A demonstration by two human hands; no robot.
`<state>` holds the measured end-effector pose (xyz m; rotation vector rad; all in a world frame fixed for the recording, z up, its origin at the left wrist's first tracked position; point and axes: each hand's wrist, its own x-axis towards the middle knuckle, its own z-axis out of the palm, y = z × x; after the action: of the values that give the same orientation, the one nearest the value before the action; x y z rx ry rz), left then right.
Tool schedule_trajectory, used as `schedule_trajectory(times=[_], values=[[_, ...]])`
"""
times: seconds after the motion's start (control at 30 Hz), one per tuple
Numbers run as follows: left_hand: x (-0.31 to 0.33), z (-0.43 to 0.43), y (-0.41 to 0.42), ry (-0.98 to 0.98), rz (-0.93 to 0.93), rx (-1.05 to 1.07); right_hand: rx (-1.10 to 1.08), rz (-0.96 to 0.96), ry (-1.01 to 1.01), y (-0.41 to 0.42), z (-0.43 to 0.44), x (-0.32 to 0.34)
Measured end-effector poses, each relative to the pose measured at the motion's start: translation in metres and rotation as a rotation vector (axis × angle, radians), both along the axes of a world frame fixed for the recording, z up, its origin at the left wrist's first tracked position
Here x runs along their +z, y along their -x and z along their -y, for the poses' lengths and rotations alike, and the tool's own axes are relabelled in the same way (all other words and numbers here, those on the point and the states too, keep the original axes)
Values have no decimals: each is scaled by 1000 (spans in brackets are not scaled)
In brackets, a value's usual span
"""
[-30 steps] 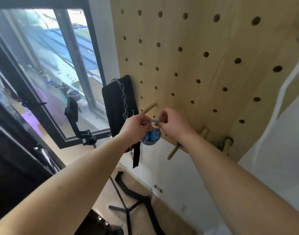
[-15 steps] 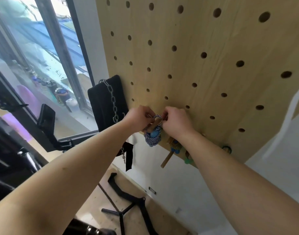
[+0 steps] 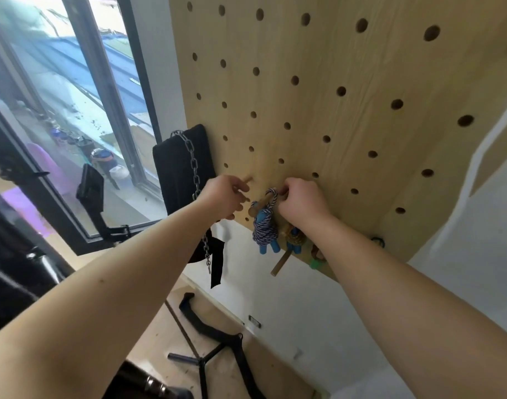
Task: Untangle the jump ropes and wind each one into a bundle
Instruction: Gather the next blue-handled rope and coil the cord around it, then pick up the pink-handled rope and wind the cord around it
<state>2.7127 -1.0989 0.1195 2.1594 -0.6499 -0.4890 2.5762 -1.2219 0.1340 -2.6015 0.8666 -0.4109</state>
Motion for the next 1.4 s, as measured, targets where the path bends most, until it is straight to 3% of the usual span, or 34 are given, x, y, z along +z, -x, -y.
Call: schedule_trajectory(times=[0.4, 0.97, 1.4], values=[[-7, -144, 113, -70, 72, -152, -5, 35, -100, 101, -125, -13], [-92, -247, 281, -208, 21, -469, -112, -243, -324, 299, -259, -87], [-164, -313, 417, -367, -131, -468, -77, -330, -536, 441, -330, -160]])
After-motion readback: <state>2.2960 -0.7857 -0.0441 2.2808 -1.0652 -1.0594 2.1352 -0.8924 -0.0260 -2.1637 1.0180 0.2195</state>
